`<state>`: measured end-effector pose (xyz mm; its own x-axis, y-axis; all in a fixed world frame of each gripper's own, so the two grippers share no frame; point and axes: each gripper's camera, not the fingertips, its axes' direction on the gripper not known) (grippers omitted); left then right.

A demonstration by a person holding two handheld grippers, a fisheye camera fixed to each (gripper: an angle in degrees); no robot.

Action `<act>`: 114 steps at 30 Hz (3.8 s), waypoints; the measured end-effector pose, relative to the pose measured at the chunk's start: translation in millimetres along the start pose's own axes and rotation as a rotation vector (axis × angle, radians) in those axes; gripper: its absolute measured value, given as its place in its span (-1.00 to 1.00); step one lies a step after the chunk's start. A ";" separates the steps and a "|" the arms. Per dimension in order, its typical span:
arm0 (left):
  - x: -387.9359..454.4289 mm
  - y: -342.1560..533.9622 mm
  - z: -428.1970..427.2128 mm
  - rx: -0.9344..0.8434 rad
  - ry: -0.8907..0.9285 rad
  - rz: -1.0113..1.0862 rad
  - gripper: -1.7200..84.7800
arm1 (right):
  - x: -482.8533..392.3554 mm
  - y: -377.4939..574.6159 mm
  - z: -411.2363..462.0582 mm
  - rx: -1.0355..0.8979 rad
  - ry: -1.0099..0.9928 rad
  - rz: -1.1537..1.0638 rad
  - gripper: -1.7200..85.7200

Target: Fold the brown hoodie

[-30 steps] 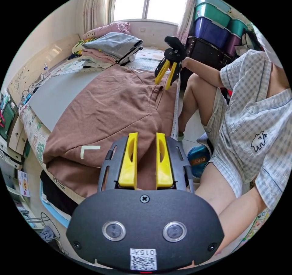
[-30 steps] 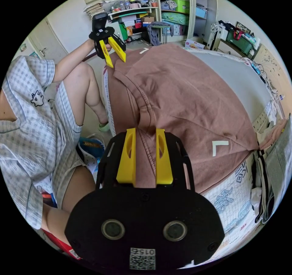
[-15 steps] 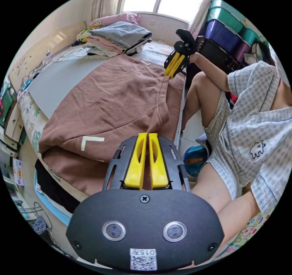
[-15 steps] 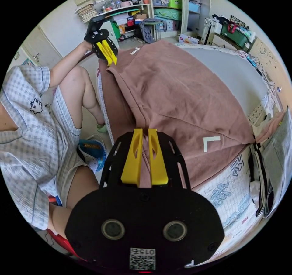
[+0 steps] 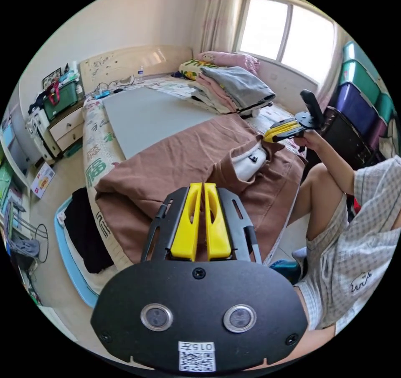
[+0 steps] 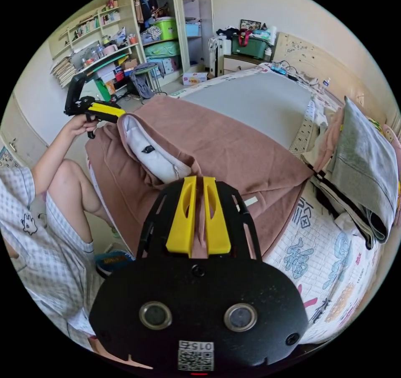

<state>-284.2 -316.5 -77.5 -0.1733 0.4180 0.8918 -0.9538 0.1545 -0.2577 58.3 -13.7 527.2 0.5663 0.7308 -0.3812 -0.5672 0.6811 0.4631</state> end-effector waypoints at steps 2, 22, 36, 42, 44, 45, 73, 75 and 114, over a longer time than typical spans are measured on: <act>0.0 -1.6 9.9 -0.058 0.069 0.018 -0.94 | 1.7 2.3 2.9 -0.013 -0.104 -0.012 -0.82; 22.6 49.6 -0.3 0.011 0.134 0.150 -0.93 | 17.8 78.5 -7.4 0.027 -0.119 -0.003 -0.98; -12.4 -72.9 -84.0 0.890 0.077 -0.303 -0.80 | 44.9 -104.5 -152.3 0.616 0.119 0.223 -0.77; 49.2 11.5 -34.5 0.601 0.161 -0.206 -0.82 | 52.6 13.3 -52.3 0.360 0.052 0.295 -0.76; 60.5 24.5 -22.3 0.523 0.168 -0.213 -0.82 | 71.6 30.5 -26.0 0.268 -0.021 0.387 -0.74; 69.6 28.5 -15.0 0.471 0.164 -0.189 -0.82 | 81.0 38.3 -12.9 0.223 -0.062 0.452 -0.71; 251.8 46.2 124.7 0.267 -0.284 0.379 -0.61 | 210.7 53.2 51.4 0.443 -1.051 0.625 -0.95; 256.6 49.5 124.7 0.274 -0.335 0.384 -0.63 | 212.6 53.4 58.1 0.462 -1.056 0.659 -0.95; -63.4 104.7 -177.9 0.771 -0.502 -0.722 -0.77 | 162.5 37.1 -154.7 0.630 0.409 0.734 -0.73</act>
<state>-329.4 -167.6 -227.2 0.5570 0.0281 0.8300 -0.7367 -0.4447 0.5094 36.7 137.4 358.7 -0.1027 0.9944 -0.0250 -0.2087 0.0030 0.9780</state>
